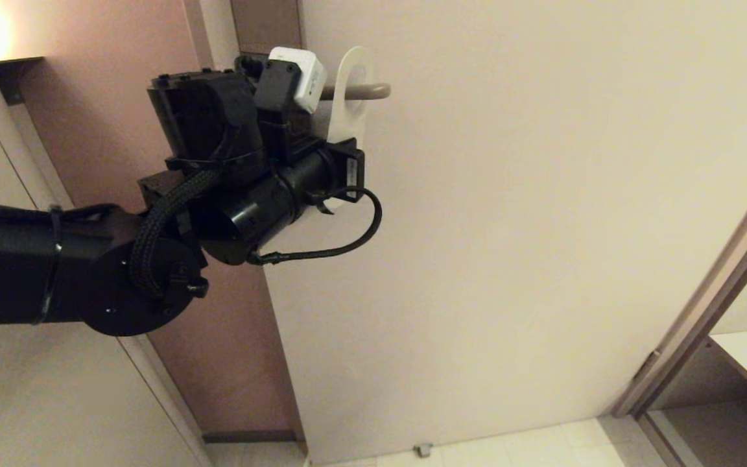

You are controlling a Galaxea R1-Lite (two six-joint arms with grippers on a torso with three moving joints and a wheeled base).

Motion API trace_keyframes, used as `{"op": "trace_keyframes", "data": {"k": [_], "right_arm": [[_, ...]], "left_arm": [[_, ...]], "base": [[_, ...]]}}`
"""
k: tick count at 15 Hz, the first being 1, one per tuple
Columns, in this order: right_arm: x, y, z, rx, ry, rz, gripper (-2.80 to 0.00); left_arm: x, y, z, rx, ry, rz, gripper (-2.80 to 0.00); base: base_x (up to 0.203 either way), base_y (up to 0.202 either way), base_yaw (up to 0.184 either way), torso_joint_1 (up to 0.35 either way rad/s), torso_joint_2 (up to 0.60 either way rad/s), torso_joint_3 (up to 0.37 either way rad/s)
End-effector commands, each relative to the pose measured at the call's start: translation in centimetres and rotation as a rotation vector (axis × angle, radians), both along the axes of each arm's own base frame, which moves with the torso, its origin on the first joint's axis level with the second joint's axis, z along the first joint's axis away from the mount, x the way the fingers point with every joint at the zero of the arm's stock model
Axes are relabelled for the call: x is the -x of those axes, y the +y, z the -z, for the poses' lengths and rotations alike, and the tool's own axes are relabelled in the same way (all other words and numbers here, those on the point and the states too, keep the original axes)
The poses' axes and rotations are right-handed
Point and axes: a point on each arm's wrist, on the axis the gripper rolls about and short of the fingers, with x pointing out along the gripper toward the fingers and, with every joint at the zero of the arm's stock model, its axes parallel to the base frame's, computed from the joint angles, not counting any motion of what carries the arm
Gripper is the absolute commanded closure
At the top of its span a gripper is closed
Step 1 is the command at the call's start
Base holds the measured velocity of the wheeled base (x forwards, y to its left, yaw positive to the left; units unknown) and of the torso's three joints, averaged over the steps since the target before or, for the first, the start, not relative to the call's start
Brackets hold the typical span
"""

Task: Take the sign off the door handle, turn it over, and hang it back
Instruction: Take down the sign

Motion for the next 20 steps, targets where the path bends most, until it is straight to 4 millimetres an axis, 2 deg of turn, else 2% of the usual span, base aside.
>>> {"op": "trace_keyframes", "data": {"k": [1, 9, 17, 20], "right_arm": [[0.0, 0.0, 0.0, 0.001, 0.001, 0.0, 0.0], [0.0, 0.0, 0.0, 0.001, 0.001, 0.0, 0.0], [0.0, 0.0, 0.0, 0.001, 0.001, 0.0, 0.0], [0.0, 0.0, 0.0, 0.001, 0.001, 0.0, 0.0]], "left_arm": [[-0.4, -0.4, 0.5, -0.008, 0.009, 0.0, 0.0], [-1.4, -2.3, 0.8, 0.001, 0.002, -0.01, 0.0], [-2.1, -3.7, 2.2, -0.015, 0.024, -0.012, 0.0], [-2.3, -4.4, 1.9, -0.004, 0.011, -0.002, 0.0]], "base": [[0.0, 0.0, 0.0, 0.0, 0.0, 0.0], [0.0, 0.0, 0.0, 0.0, 0.0, 0.0], [0.0, 0.0, 0.0, 0.0, 0.0, 0.0], [0.0, 0.0, 0.0, 0.0, 0.0, 0.0]]}}
